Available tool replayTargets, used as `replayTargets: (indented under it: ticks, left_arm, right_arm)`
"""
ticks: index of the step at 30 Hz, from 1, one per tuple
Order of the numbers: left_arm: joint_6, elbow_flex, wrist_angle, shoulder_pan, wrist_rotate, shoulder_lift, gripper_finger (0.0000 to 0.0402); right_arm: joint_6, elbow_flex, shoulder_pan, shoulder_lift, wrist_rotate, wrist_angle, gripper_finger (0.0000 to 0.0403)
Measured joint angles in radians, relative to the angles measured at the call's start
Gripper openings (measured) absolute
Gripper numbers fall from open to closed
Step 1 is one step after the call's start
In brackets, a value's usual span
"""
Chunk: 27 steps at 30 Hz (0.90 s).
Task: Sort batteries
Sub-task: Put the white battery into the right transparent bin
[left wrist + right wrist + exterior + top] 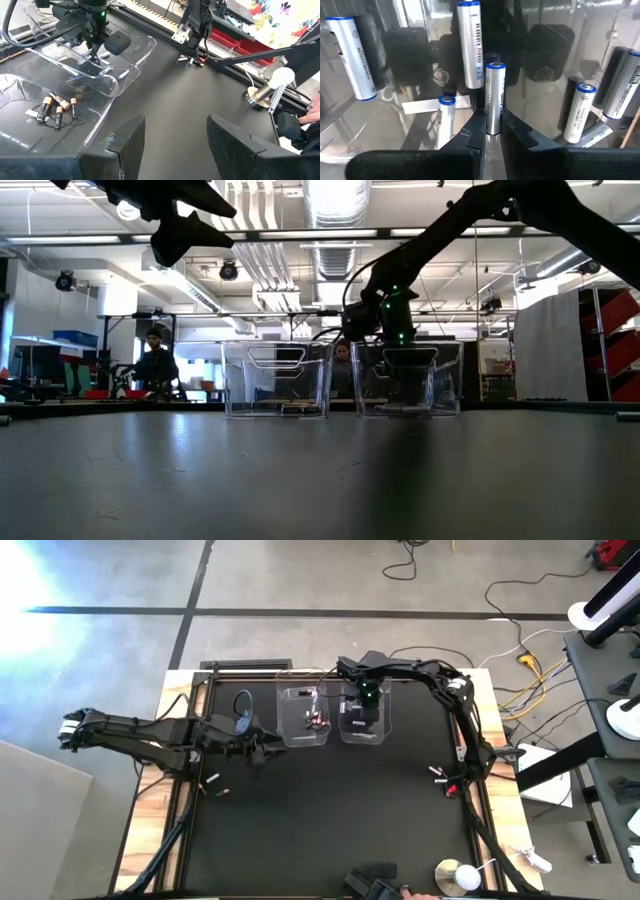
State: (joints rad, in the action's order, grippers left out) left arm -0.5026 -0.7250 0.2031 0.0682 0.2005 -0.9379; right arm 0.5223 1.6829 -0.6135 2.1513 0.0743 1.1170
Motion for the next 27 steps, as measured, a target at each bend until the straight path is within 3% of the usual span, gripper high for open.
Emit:
replayTargets:
  ticks: [9, 19, 22, 24, 27]
  left_arm:
    - [0.000, 0.000, 0.001, 0.000, 0.001, -0.002, 0.0190]
    - [-0.005, 0.000, 0.000, -0.001, 0.000, -0.002, 0.0190]
    - [-0.037, 0.000, 0.001, -0.001, -0.079, -0.001, 0.0190]
    - [-0.097, -0.020, 0.065, -0.001, -0.161, 0.002, 0.0190]
    - [-0.221, -0.120, 0.262, 0.000, -0.140, -0.002, 0.0190]
  right_arm:
    - [-0.008, 0.000, 0.001, 0.000, -0.002, -0.003, 0.0036]
    - [-0.025, -0.003, 0.006, -0.012, 0.008, 0.006, 0.0108]
    - [-0.053, -0.005, 0.011, -0.050, 0.010, 0.012, 0.0124]
    - [-0.091, 0.000, 0.018, -0.094, 0.020, 0.019, 0.0134]
    - [-0.139, 0.007, 0.034, -0.173, 0.024, 0.031, 0.0145]
